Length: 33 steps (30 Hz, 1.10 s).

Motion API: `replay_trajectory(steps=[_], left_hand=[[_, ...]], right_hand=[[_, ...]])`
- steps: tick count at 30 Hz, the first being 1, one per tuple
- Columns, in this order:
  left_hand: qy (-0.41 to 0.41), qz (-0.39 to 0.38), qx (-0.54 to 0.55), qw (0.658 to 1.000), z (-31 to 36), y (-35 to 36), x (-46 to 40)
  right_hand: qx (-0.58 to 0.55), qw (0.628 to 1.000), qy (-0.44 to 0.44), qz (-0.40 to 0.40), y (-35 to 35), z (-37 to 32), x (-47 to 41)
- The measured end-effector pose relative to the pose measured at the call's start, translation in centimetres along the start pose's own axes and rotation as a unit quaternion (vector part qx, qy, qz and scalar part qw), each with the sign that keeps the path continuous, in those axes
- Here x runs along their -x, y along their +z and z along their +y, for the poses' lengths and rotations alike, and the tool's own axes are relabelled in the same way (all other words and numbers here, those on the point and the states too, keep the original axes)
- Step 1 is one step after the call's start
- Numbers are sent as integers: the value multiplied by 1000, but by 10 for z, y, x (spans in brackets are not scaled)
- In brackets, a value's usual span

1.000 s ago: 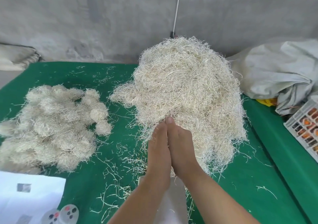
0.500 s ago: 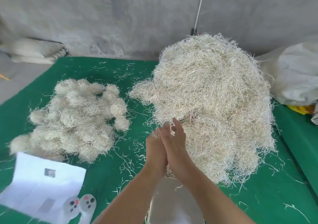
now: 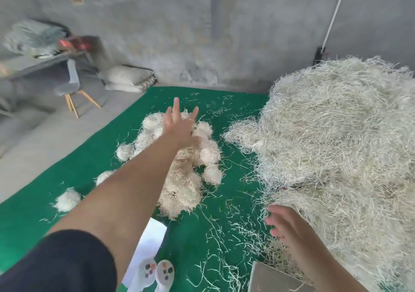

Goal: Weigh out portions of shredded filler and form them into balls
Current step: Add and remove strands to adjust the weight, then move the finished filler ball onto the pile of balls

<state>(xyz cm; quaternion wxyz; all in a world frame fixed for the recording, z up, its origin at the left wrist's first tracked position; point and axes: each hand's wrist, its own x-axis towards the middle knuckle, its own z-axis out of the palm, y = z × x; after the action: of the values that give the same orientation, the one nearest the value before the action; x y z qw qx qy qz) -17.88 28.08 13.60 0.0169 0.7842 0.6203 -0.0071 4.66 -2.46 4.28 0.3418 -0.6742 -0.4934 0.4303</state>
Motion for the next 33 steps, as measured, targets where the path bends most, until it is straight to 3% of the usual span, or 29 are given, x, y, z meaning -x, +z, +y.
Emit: replay_trajectory(steps=[3, 6, 10, 12, 15, 17, 20, 24, 26, 28, 30, 33], left_hand=[[-24, -111, -105, 988, -12, -15, -17], [-4, -135, -125, 983, 0, -7, -18], [87, -28, 4, 996, 41, 40, 10], [156, -8, 126, 980, 70, 76, 41], [205, -81, 225, 949, 122, 133, 98], [210, -133, 275, 929, 156, 167, 131], [206, -195, 345, 895, 200, 203, 168], [193, -266, 393, 859, 235, 225, 200], [161, -288, 427, 842, 243, 230, 209], [137, -289, 459, 829, 250, 230, 215], [72, -304, 540, 781, 259, 218, 218], [-67, -383, 661, 642, 274, 187, 218]], right_hand=[[66, 998, -9, -12, -9, 10, 3], [80, 997, -3, 5, -17, 29, 4], [67, 993, 58, 75, -33, 70, -6], [81, 983, 102, 130, -41, 91, -9], [149, 959, 119, 210, -56, 120, -6], [210, 946, 128, 213, -67, 135, -2], [255, 934, 221, 115, -76, 160, 3], [345, 882, 319, 21, -76, 189, 12], [316, 890, 326, 43, -71, 193, 15], [261, 912, 294, 115, -69, 189, 17], [234, 925, 224, 199, -72, 175, 19], [181, 944, 88, 261, -76, 141, 29]])
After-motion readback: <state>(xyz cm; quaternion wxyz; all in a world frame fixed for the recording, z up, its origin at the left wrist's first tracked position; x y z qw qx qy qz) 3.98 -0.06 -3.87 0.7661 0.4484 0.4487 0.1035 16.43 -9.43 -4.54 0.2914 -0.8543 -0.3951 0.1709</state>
